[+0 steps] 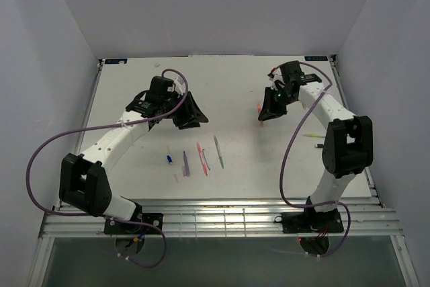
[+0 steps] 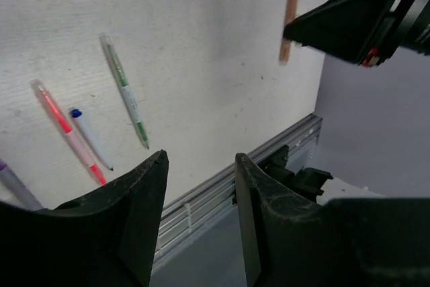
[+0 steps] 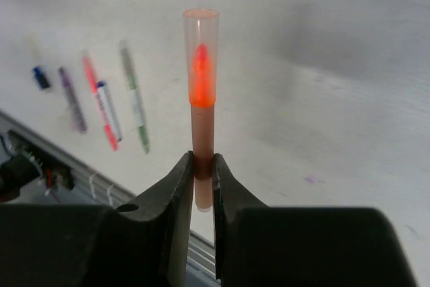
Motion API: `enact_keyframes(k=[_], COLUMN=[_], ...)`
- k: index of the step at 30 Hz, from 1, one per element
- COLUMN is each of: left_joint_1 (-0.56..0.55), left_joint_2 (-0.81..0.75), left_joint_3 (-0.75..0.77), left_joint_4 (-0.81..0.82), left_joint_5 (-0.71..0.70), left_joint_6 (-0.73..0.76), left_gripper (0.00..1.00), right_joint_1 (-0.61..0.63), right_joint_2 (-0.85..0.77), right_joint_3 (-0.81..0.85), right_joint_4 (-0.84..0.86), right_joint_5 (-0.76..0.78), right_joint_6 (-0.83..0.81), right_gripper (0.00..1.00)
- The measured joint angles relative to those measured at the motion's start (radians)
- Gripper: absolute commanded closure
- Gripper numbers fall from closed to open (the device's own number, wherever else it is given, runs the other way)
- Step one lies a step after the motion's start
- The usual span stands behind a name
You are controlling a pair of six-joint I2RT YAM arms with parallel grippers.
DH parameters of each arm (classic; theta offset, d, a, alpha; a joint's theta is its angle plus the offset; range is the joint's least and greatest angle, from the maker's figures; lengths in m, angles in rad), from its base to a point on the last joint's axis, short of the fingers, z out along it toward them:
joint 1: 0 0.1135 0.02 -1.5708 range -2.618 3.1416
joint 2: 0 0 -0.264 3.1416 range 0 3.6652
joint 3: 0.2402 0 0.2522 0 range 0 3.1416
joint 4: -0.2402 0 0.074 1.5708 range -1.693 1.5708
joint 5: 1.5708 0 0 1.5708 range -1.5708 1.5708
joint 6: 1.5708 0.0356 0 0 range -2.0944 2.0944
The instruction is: Open the pen caps
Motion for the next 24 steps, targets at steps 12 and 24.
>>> enact_keyframes(k=[12,24], left_joint_1=[0.0,-0.006], left_joint_2=[0.083,0.083], left_joint_3=[-0.072,-0.089], left_joint_4=[0.256,0.312], left_joint_5=[0.211,0.238], left_joint_6=[-0.127,-0.166], left_gripper=[0.39,0.39], right_joint_1=[0.258,0.332], right_joint_2=[-0.176,-0.175], right_joint_3=[-0.209,-0.209], right_joint_4=[0.179,0.315], right_joint_5=[-0.401,-0.494], right_joint_6=[0.201,0.33], right_gripper=[0.92,0.92])
